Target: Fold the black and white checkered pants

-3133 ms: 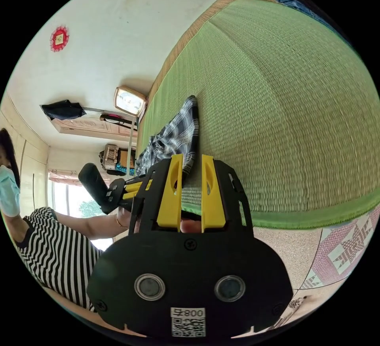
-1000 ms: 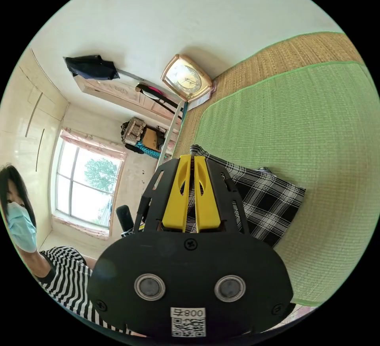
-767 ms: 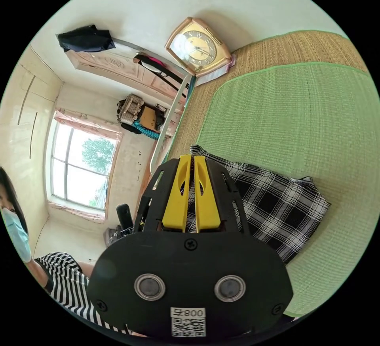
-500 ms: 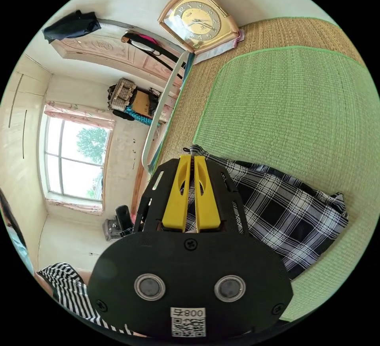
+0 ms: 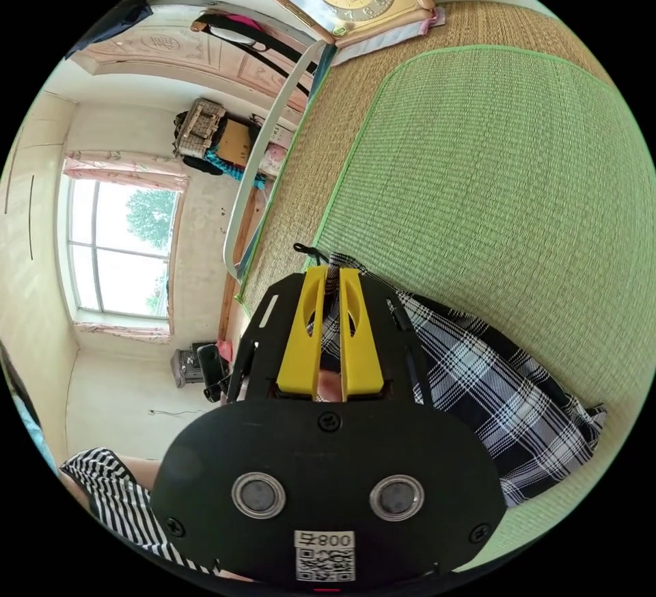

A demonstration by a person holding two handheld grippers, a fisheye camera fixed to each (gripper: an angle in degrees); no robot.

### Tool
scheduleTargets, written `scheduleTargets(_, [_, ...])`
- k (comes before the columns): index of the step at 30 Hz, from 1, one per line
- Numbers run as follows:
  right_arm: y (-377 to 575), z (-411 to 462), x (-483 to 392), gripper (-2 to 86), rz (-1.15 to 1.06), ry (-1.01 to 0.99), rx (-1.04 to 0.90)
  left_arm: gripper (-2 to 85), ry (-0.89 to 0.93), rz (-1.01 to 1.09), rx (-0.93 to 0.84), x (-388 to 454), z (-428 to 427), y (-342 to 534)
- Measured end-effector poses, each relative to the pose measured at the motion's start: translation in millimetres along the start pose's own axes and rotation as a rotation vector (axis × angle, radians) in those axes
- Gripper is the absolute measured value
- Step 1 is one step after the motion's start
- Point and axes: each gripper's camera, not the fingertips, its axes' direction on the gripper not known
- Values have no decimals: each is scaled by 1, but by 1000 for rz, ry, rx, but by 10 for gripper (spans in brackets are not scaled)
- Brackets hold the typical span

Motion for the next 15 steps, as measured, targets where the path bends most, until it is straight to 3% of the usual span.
scheduleTargets(7, [9, -7, -10, 17, -115, -87, 44, 2, -7, 47, 68, 8, -7, 4])
scheduleTargets(12, [-10, 33, -18, 6, -150, 66, -63, 1, -59, 191, -27, 35, 20, -8])
scheduleTargets(15, [-24, 64, -11, 2, -145, 153, -165, 0, -219, 198, -66, 35, 41, -17])
